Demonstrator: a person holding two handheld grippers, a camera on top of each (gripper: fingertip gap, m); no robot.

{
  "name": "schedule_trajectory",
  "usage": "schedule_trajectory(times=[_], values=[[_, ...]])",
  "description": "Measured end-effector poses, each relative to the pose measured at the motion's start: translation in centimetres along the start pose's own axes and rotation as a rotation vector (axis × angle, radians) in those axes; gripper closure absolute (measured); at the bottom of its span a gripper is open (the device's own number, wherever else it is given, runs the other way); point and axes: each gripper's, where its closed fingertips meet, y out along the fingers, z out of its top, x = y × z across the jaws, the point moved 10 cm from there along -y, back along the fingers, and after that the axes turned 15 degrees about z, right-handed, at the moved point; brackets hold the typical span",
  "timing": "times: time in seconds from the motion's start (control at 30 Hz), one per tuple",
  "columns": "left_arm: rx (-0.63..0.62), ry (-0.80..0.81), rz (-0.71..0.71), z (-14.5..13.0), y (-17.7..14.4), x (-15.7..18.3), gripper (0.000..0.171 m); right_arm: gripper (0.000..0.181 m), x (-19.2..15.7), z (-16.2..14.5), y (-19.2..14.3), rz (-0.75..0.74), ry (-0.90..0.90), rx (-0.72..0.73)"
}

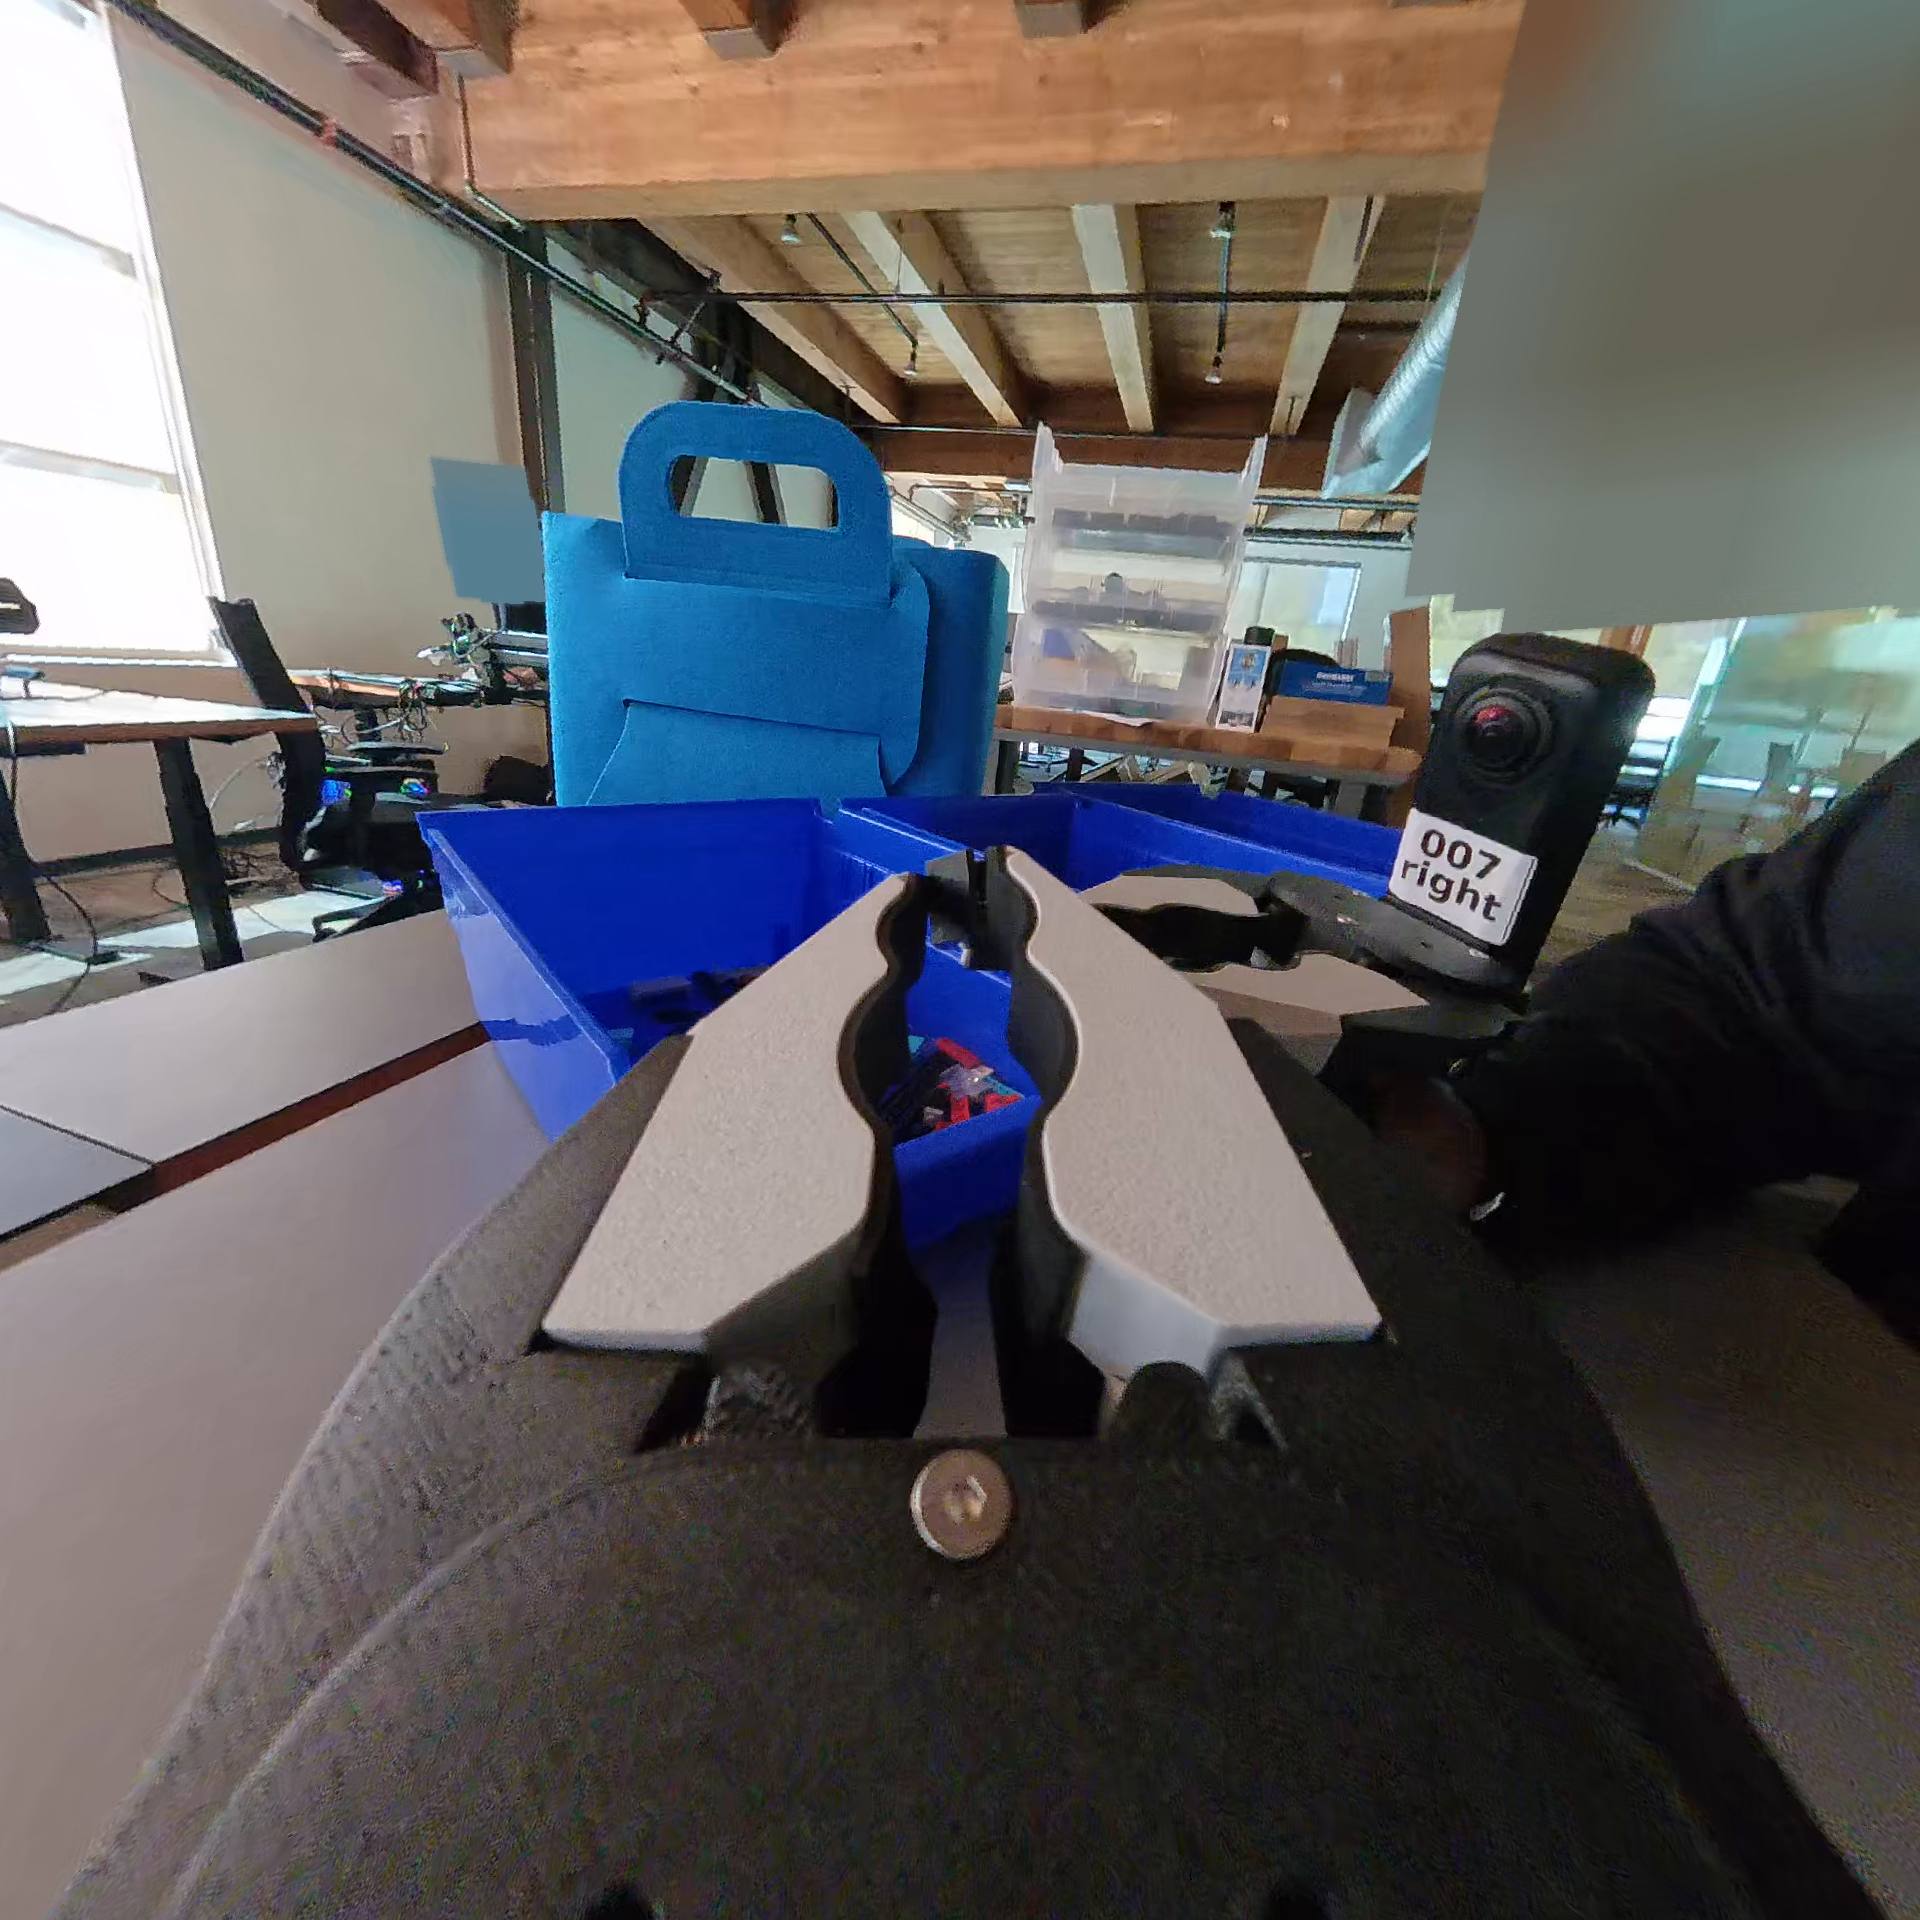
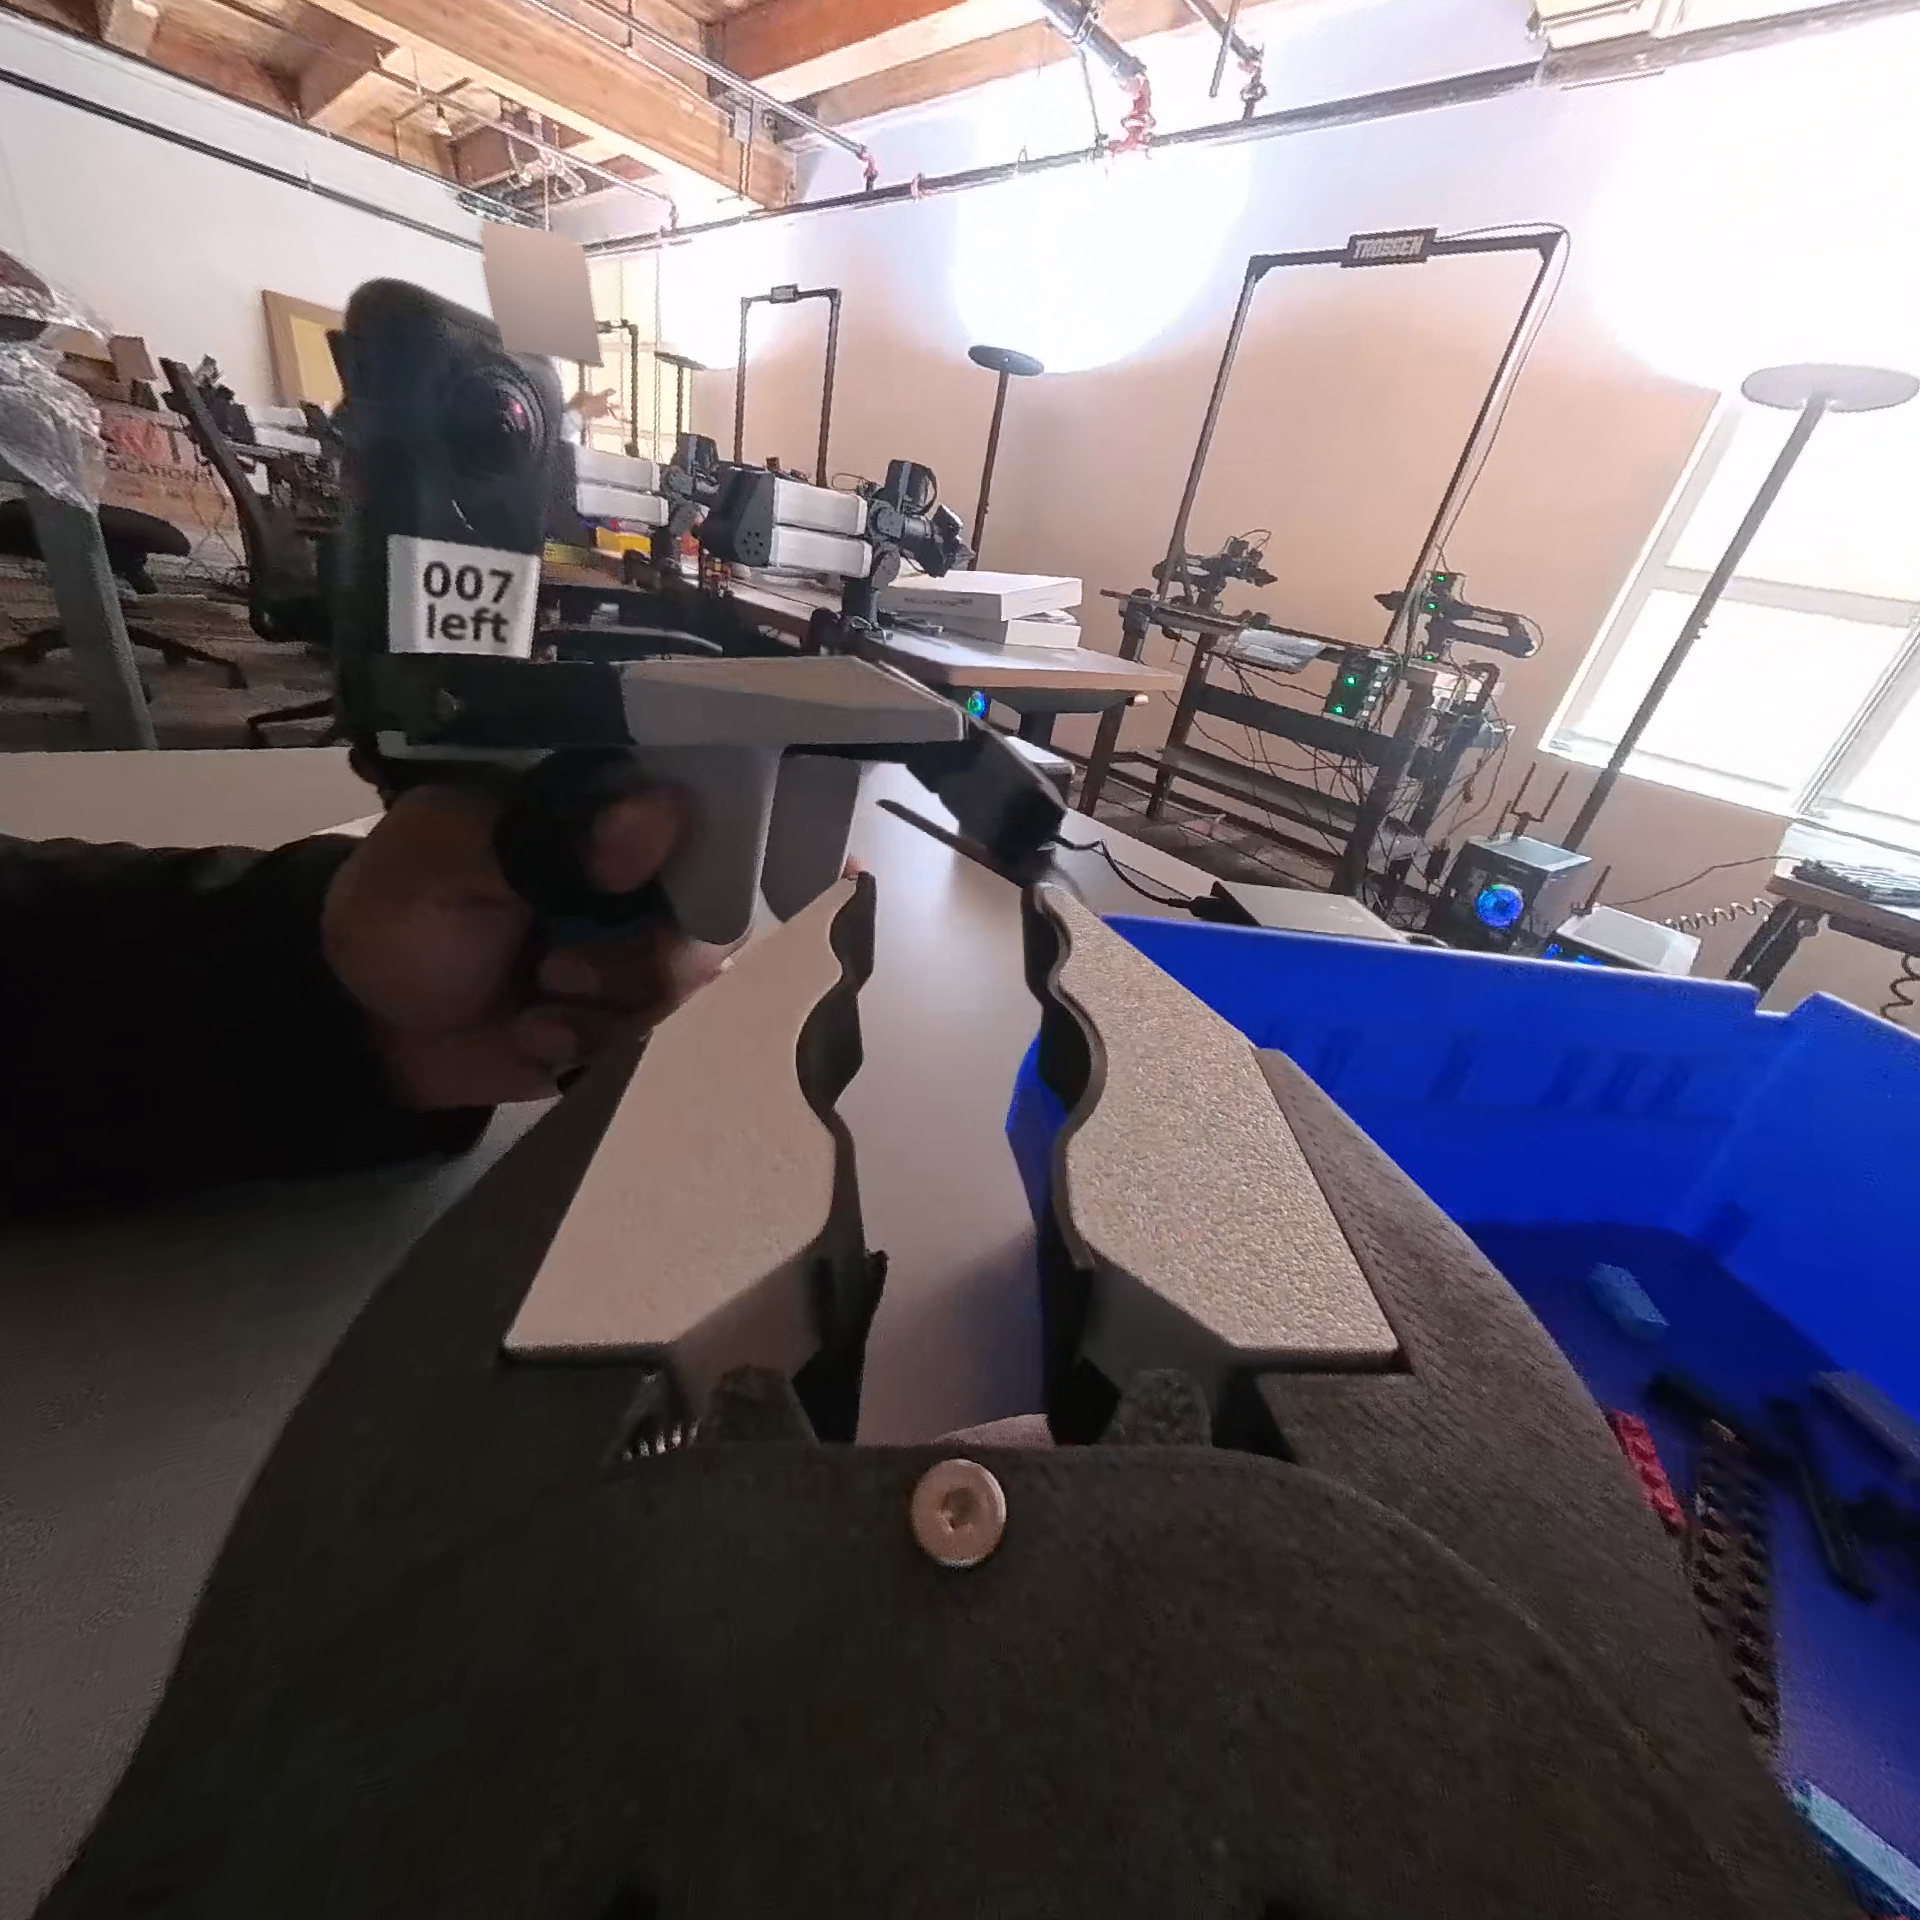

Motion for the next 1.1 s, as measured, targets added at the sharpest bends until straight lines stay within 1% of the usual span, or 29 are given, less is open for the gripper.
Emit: schedule_trajectory(times=[0.13, 0.43, 0.73, 0.83, 0.97, 1.1], values=[[-0.002, 0.007, -0.026, -0.2, -0.1, 0.2, 0.159, 0.153, -0.2, -0.3, -0.4, -0.002, -0.005, 0.009], [-0.076, 0.034, -0.033, -1.1, 0.5, 1.1, 0.158, 0.156, 0.2, -0.5, -1.2, -0.034, 0.035, 0.033], [-0.156, -0.009, -0.047, -2.1, 0.9, 0.5, 0.160, 0.171, 0.7, -0.6, -1.6, -0.058, 0.075, 0.059], [-0.151, -0.002, -0.047, -2.1, 0.9, 0.5, 0.161, 0.172, 0.6, -0.6, -1.6, -0.057, 0.077, 0.060], [-0.133, 0.046, -0.033, -1.8, 0.8, 0.7, 0.161, 0.171, 0.6, -0.6, -1.7, -0.055, 0.076, 0.071], [-0.107, 0.054, 0.005, -1.5, 0.6, 0.7, 0.162, 0.167, 0.6, -0.5, -1.9, -0.056, 0.074, 0.085]])
